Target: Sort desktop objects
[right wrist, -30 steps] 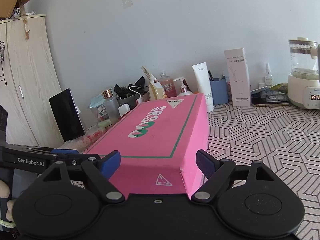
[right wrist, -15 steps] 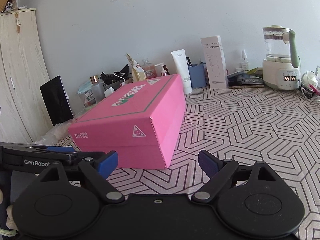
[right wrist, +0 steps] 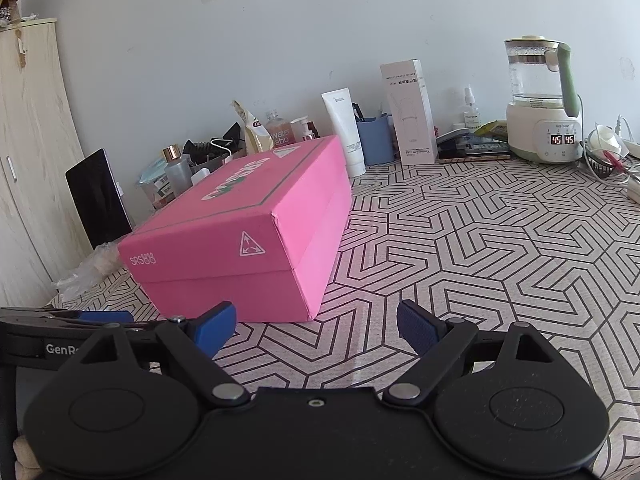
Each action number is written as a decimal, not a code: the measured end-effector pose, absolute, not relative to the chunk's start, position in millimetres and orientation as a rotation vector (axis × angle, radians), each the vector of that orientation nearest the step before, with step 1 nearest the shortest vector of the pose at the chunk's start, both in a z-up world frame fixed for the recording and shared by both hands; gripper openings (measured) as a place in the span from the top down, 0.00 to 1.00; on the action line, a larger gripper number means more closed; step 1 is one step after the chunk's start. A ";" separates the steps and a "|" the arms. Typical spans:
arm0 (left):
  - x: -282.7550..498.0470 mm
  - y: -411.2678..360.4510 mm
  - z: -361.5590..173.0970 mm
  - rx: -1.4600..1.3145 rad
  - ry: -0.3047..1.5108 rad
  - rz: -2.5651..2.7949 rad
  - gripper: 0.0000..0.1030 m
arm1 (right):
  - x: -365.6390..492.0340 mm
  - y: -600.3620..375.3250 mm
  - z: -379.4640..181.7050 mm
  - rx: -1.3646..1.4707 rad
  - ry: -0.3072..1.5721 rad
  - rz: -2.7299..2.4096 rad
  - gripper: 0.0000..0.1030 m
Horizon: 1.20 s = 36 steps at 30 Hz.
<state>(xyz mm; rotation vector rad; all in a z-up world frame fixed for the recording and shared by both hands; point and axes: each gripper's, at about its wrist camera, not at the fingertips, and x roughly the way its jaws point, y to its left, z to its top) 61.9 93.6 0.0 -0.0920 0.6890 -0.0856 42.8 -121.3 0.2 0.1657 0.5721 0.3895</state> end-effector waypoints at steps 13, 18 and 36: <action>61.8 95.6 -7.6 -0.136 0.726 -0.109 0.00 | 39.8 -121.3 -0.7 0.150 0.578 0.367 0.11; 61.6 96.4 -7.1 -0.135 0.738 -0.099 0.00 | 39.5 -118.3 0.2 0.146 0.578 0.375 0.11; 63.0 93.7 -6.8 -0.087 0.732 -0.046 0.00 | 40.4 -113.2 0.8 0.111 0.587 0.364 0.11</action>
